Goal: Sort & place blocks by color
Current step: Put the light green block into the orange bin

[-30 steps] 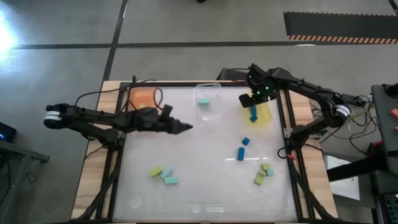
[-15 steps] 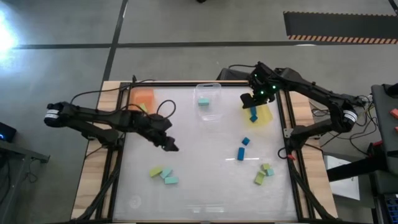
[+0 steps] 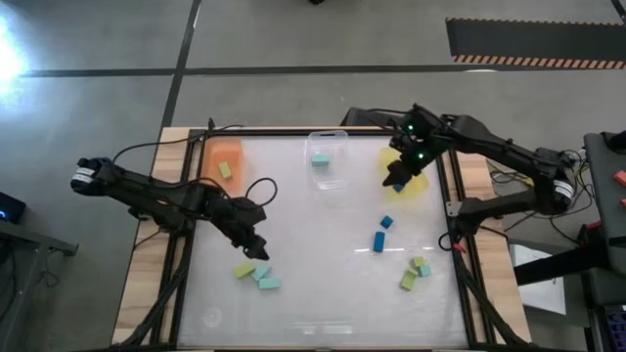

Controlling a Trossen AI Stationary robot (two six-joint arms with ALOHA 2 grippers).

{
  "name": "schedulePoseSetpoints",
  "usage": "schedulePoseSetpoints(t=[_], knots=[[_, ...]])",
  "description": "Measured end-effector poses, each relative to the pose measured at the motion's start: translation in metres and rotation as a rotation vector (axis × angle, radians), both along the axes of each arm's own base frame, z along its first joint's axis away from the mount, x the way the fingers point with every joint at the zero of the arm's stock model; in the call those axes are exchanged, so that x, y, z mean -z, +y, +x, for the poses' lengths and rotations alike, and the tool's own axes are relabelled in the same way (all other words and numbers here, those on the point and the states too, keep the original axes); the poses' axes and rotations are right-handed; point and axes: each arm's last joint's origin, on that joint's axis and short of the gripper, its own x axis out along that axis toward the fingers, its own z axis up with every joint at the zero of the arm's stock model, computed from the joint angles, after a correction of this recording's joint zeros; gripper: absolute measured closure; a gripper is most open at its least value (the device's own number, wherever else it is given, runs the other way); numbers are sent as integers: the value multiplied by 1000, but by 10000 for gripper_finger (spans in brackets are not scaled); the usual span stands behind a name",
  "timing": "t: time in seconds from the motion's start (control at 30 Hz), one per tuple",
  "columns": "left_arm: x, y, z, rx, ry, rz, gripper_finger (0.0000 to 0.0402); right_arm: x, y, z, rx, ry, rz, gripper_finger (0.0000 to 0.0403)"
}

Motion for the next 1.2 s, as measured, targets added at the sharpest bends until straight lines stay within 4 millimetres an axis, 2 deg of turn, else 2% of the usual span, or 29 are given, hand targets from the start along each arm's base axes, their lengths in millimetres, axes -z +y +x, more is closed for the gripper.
schedulePoseSetpoints(t=[0.33,0.47,0.63,0.77,0.93,1.2], knots=[[-1,-1,0,-19,8,-28,130,-17,8,-16,-6,-83,-110,165],[0,-5,-1,22,-2,-7,130,-25,6,-12,33,-161,-195,165],[4,-19,-6,143,-20,36,130,-31,5,2,91,-279,-329,165],[11,-35,-14,214,-5,53,130,-30,3,11,124,-316,-354,165],[20,-57,-22,286,16,109,130,-23,1,19,133,-299,-347,165],[43,-85,-22,364,90,195,130,-13,-5,29,128,-259,-338,165]])
